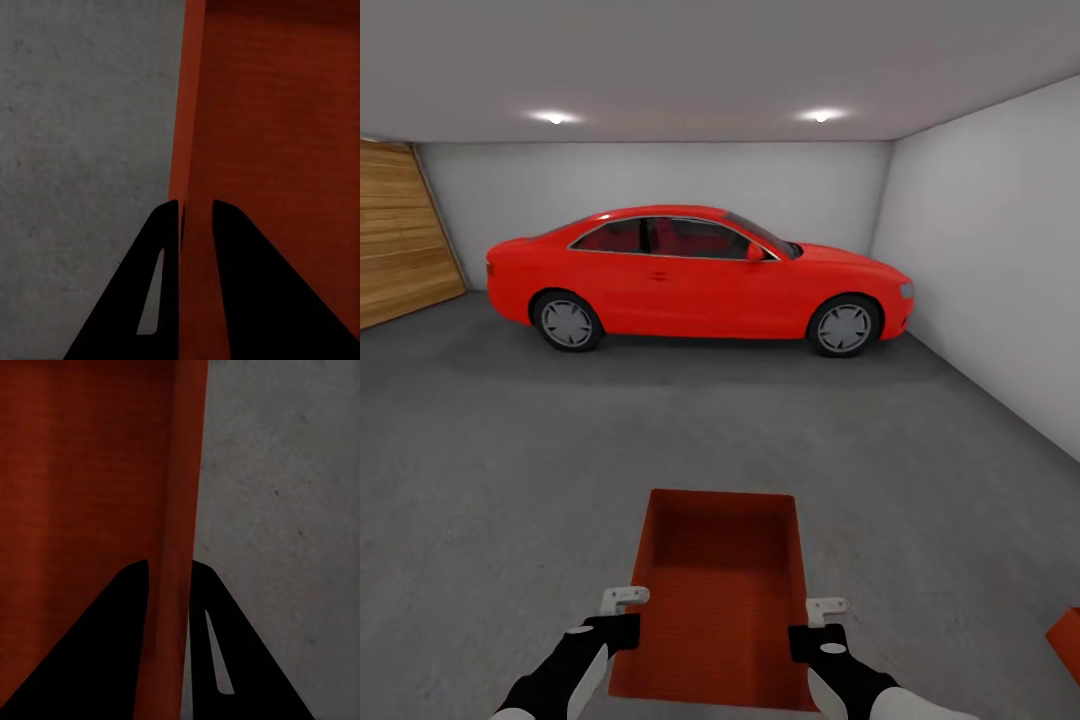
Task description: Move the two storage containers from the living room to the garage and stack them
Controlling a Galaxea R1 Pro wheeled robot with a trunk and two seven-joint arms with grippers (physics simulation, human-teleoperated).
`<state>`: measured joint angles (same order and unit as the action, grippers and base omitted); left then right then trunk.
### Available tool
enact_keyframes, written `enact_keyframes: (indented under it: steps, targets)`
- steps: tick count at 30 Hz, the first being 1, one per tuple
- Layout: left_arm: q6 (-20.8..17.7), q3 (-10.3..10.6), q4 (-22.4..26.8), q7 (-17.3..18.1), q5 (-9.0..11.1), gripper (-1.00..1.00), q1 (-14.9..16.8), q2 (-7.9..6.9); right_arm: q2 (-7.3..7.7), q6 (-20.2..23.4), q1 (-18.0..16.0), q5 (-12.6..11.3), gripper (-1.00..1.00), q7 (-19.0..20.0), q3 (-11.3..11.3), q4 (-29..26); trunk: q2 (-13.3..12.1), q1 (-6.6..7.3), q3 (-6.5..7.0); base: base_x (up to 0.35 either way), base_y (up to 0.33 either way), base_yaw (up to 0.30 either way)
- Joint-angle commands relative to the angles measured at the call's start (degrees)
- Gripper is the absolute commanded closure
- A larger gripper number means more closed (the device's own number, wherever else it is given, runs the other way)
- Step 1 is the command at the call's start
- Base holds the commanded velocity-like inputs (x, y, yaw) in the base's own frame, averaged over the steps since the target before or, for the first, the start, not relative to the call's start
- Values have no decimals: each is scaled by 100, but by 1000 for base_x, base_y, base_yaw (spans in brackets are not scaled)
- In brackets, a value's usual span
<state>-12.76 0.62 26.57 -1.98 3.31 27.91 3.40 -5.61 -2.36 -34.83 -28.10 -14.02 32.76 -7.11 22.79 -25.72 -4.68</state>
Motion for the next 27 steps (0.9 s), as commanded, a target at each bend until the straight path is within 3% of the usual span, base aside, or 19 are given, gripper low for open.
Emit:
enact_keyframes:
  steps: [1,27]
  targets:
    - [-40,17,24,-64,-84,100,4,-6,45,-37,-7,-98,100,-66,64,69,12,-7,-12,323,0,0]
    - [-39,17,24,-65,-84,100,4,-6,43,-37,-7,-93,100,-66,64,69,12,-7,-12,323,0,0]
